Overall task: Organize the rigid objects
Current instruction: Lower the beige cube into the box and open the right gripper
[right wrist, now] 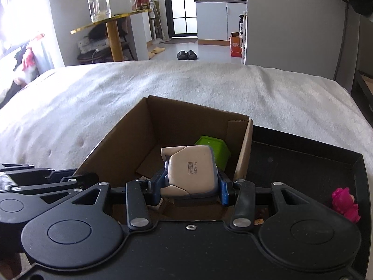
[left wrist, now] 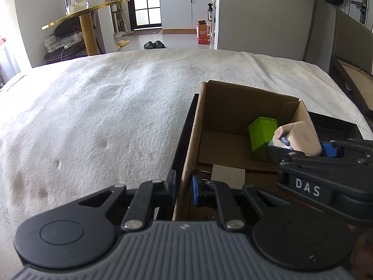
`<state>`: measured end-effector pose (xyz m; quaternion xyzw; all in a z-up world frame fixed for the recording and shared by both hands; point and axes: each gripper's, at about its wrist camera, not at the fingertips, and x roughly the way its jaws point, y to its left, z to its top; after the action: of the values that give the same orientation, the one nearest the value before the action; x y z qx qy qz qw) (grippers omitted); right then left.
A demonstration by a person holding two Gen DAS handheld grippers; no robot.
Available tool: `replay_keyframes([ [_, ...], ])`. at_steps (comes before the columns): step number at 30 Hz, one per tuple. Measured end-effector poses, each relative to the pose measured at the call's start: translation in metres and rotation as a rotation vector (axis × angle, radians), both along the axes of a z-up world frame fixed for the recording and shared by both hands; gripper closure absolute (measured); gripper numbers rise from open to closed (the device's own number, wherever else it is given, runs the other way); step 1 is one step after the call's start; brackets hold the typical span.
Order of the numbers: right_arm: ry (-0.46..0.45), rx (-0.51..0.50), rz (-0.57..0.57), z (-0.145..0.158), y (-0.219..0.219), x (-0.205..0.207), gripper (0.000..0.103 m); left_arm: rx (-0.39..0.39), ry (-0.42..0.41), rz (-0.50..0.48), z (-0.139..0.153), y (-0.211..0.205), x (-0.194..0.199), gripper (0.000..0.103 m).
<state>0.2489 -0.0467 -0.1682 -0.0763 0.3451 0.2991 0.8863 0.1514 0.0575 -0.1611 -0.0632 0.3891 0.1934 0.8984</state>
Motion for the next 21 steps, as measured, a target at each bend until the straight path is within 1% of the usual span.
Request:
replay_keyframes([
  [6,0.002,0.000,-0.012,0.0012,0.0050,0.0012,0.059,-0.009,0.002,0.007,-0.0009,0.0028,-0.0005,0.090],
  [13,0.003,0.037,0.028,0.0029,0.0046,-0.0007,0.058,-0.008,0.004,0.012,-0.0014,0.0031,0.0002,0.090],
  [15,0.008,0.028,0.034,0.0016,0.0059,-0.0005,0.058,-0.008,0.001,0.009,-0.0015,0.0024,-0.0005,0.089],
  [17,0.034,0.020,0.030,-0.0037,0.0055,0.0027,0.058,-0.008,0.001,0.002,-0.0005,0.0004,0.0004,0.089],
  [19,0.026,0.000,0.035,-0.0060,0.0061,0.0021,0.058,0.004,0.005,0.000,-0.0006,-0.0014,0.0012,0.089],
  [21,0.019,-0.016,0.044,-0.0060,0.0075,0.0006,0.058,-0.002,0.007,0.000,-0.0001,-0.0007,0.0018,0.089],
])
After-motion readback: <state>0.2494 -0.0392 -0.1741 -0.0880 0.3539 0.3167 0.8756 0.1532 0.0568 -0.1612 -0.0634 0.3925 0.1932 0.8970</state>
